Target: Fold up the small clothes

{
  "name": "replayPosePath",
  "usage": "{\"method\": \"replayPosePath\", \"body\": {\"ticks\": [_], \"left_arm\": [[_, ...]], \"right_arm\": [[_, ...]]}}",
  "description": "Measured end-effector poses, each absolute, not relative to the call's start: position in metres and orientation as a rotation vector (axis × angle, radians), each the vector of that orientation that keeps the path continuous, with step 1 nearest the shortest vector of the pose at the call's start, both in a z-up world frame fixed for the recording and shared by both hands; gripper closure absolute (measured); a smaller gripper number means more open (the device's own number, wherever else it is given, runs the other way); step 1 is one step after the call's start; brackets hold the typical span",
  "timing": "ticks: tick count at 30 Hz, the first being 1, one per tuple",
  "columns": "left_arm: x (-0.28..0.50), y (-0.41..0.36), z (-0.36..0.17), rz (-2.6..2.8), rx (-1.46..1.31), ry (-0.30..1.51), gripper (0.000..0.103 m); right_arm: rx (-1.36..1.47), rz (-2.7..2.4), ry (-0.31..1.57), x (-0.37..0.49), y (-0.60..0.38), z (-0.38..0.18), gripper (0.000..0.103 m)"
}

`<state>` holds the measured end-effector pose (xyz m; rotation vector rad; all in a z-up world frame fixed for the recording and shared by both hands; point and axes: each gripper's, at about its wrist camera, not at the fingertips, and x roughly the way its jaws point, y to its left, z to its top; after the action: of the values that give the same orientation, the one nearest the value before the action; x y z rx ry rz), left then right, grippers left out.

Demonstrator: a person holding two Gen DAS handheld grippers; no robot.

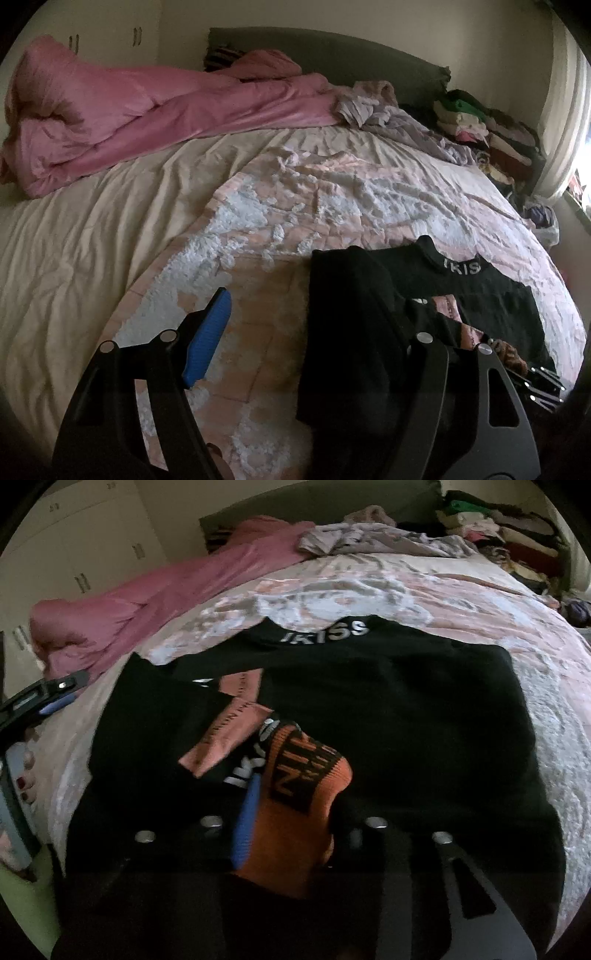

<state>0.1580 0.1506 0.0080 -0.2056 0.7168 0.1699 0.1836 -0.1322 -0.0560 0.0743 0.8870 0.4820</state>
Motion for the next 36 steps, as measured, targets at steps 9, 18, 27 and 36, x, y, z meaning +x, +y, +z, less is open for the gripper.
{"method": "replayPosePath", "body": {"ticks": [9, 18, 27, 36], "left_arm": [[0.158, 0.151, 0.009, 0.189, -0.216, 0.685, 0.037], [0.162, 0.149, 0.006, 0.199, -0.204, 0.690, 0.037], [0.177, 0.110, -0.010, 0.132, -0.121, 0.729, 0.037], [0.185, 0.074, -0.029, 0.064, -0.046, 0.769, 0.037]], "right_arm": [[-0.076, 0.509, 0.764, 0.178, -0.122, -0.018, 0.088], [-0.114, 0.394, 0.702, 0.195, -0.159, 0.007, 0.088], [-0.094, 0.337, 0.725, 0.199, -0.182, -0.007, 0.088], [-0.159, 0.238, 0.699, 0.198, -0.183, -0.011, 0.054]]}}
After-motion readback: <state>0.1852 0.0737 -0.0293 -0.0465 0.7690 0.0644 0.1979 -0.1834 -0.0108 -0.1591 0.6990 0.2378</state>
